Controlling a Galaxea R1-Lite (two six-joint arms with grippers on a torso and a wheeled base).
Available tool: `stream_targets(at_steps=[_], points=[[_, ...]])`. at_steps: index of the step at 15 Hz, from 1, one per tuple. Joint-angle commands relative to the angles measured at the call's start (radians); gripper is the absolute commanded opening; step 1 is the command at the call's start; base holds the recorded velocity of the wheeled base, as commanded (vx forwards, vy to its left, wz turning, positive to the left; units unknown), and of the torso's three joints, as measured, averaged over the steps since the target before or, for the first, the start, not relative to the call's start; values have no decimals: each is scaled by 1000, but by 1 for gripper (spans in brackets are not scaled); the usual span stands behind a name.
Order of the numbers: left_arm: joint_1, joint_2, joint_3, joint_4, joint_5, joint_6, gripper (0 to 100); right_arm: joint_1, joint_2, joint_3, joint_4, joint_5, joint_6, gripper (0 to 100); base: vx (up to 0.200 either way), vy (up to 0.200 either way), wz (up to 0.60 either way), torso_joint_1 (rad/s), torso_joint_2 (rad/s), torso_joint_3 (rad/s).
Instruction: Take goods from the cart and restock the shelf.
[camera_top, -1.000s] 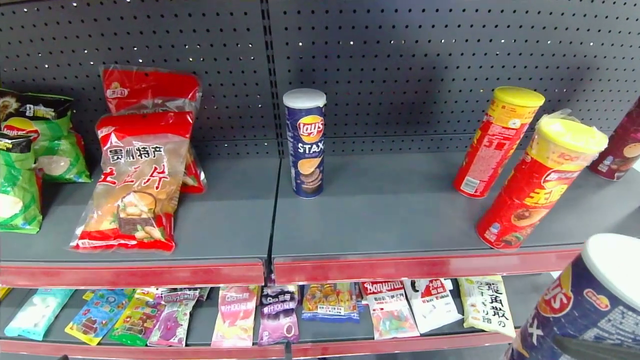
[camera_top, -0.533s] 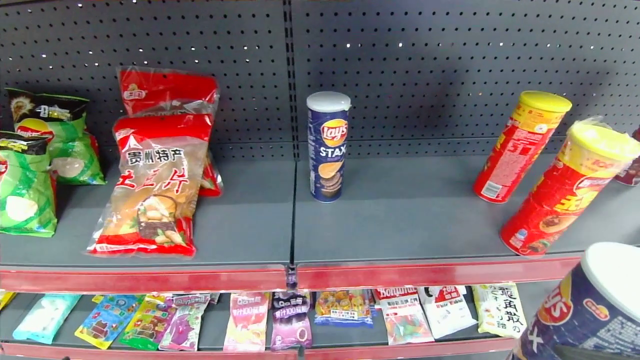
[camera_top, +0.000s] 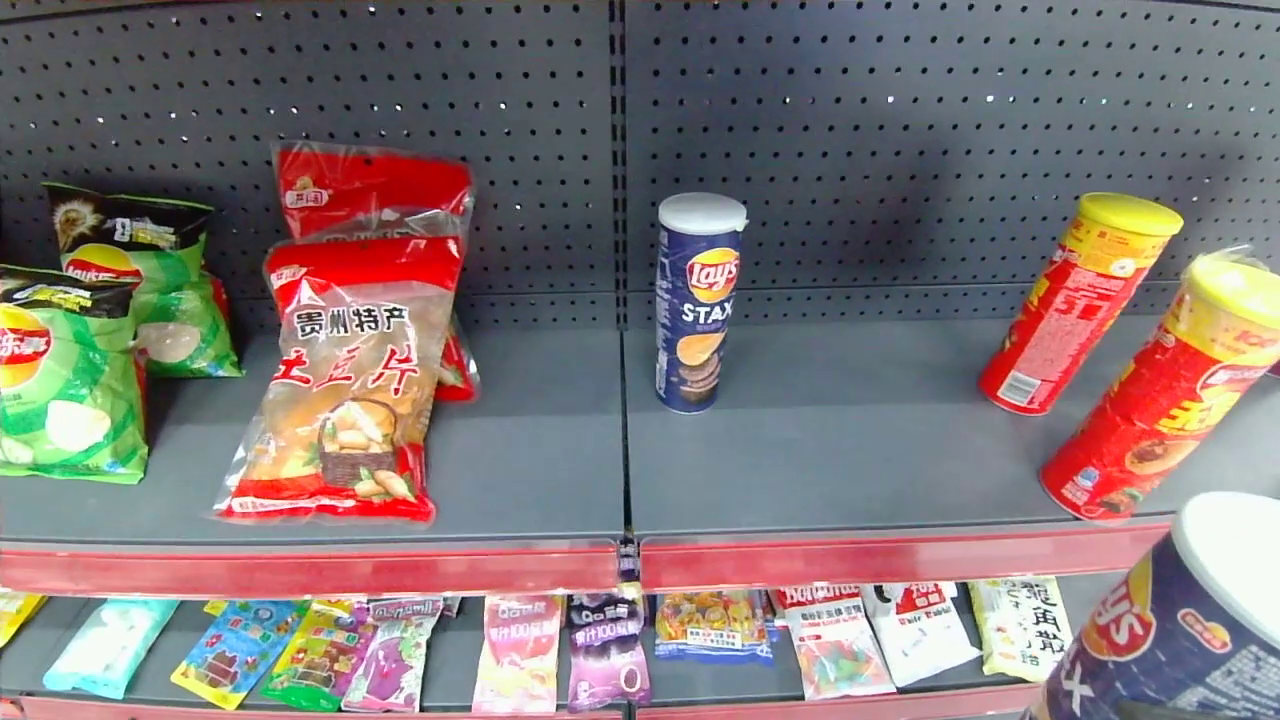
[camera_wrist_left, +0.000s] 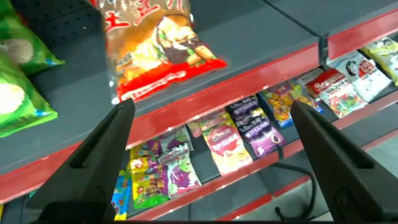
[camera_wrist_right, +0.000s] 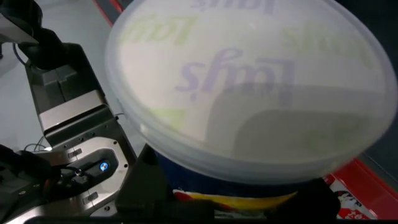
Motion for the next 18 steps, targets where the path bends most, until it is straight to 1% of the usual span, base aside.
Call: stream_targets(at_steps=[1,4,5,6,7,9,10,11,12,13,14,16,17,18], points=[[-1,2,0,-1,-1,0,100,1,0,-2,1,0,-1,0,0,0,0,0,0,0],[-1,-5,-2,-1,-3,2,100,1,0,0,1,-2,-1,0,0,0,0,0,0,0],[-1,-8,0,-1,-3,12,100,1,0,0,1,0,-1,0,0,0,0,0,0,0],[-1,-11,4,1,-3,45,100,1,0,1,1,0,-1,0,0,0,0,0,0,0],[-1,-6,7,1,-5,69,100,1,0,1,1,0,-1,0,0,0,0,0,0,0],[-5,57,-9,-5,-24,89,100,1,0,1,-1,-2,-1,0,0,0,0,0,0,0],[-5,124,-46,-25,-34,94,100,1,0,-2,-1,-2,-1,0,0,0,0,0,0,0],[-14,204,-91,-45,-60,89,100,-1,-2,-2,-1,-2,1,0,0,0,0,0,0,0],[-36,313,-158,-73,-132,72,100,-3,-2,-3,-1,-2,1,0,0,0,0,0,0,0],[-50,434,-250,-102,-207,14,100,-6,-2,-6,-1,-2,3,0,0,0,0,0,0,0],[-77,532,-327,-127,-236,-17,100,-7,0,-6,-1,-2,4,0,0,0,0,0,0,0],[-130,654,-410,-159,-238,-27,100,-7,-2,0,-1,-3,6,0,0,0,0,0,0,0],[-183,825,-529,-202,-245,-38,100,-10,-2,0,-1,-3,6,0,0,0,0,0,0,0],[-219,900,-577,-222,-245,-41,100,-10,0,-3,-1,-5,7,0,0,0,0,0,0,0]])
